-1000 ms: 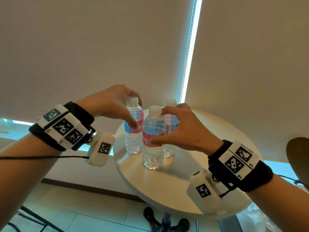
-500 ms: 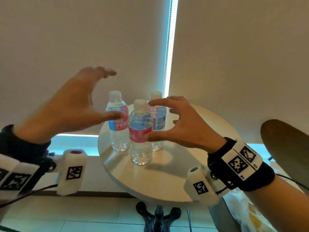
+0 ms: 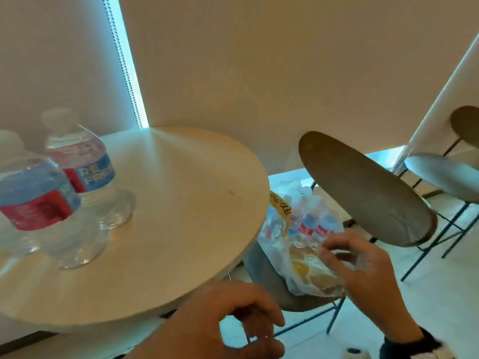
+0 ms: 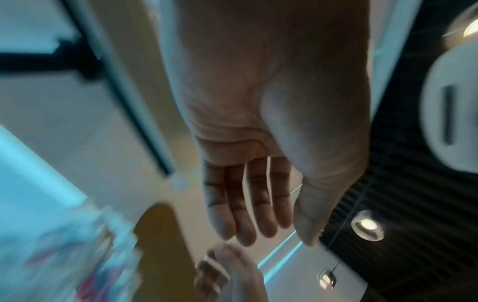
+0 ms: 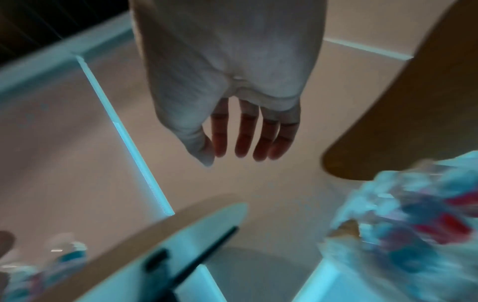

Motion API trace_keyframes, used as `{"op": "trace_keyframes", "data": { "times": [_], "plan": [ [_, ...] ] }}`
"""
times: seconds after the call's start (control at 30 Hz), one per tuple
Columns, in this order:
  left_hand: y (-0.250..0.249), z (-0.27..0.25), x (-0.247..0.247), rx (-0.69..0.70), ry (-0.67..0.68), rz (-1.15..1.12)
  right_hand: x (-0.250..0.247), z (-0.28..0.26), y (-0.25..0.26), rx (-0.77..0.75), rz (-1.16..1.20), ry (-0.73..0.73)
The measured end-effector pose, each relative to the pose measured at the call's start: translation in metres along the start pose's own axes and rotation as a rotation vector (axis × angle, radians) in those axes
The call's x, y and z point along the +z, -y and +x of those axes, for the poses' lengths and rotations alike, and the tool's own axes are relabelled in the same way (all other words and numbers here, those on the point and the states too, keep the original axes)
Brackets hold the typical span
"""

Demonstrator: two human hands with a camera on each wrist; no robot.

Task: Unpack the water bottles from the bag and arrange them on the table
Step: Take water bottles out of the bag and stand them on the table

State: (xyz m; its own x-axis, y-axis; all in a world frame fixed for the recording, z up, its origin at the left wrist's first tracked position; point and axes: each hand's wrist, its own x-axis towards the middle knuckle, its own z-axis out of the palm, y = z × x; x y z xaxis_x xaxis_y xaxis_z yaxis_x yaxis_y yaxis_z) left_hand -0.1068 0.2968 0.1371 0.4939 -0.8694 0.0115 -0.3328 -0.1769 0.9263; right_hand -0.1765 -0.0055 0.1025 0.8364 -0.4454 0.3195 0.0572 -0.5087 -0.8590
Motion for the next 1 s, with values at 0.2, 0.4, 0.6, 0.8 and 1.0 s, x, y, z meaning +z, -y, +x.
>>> {"op": "trace_keyframes", "data": {
  "times": [0.2, 0.4, 0.6, 0.8, 1.0],
  "plan": [
    [0.063, 0.17, 0.116, -0.195, -0.127, -0.018, -0.01, 0.035, -0.126, 0.335, -0.175, 0.035],
    [0.123, 0.309, 0.156, -0.355, -0.424, 0.011, -0.002, 0.101, -0.196, 0.416, -0.31, 0.037],
    [0.141, 0.387, 0.162, -0.394, -0.542, 0.188, 0.01, 0.146, -0.244, 0.46, -0.326, -0.109],
    [0.161, 0.416, 0.171, -0.445, -0.574, 0.386, 0.009, 0.162, -0.271, 0.464, -0.367, -0.053],
    [0.169, 0.408, 0.18, -0.404, -0.576, 0.528, 0.0, 0.15, -0.281, 0.357, -0.196, -0.09]
  ]
}}
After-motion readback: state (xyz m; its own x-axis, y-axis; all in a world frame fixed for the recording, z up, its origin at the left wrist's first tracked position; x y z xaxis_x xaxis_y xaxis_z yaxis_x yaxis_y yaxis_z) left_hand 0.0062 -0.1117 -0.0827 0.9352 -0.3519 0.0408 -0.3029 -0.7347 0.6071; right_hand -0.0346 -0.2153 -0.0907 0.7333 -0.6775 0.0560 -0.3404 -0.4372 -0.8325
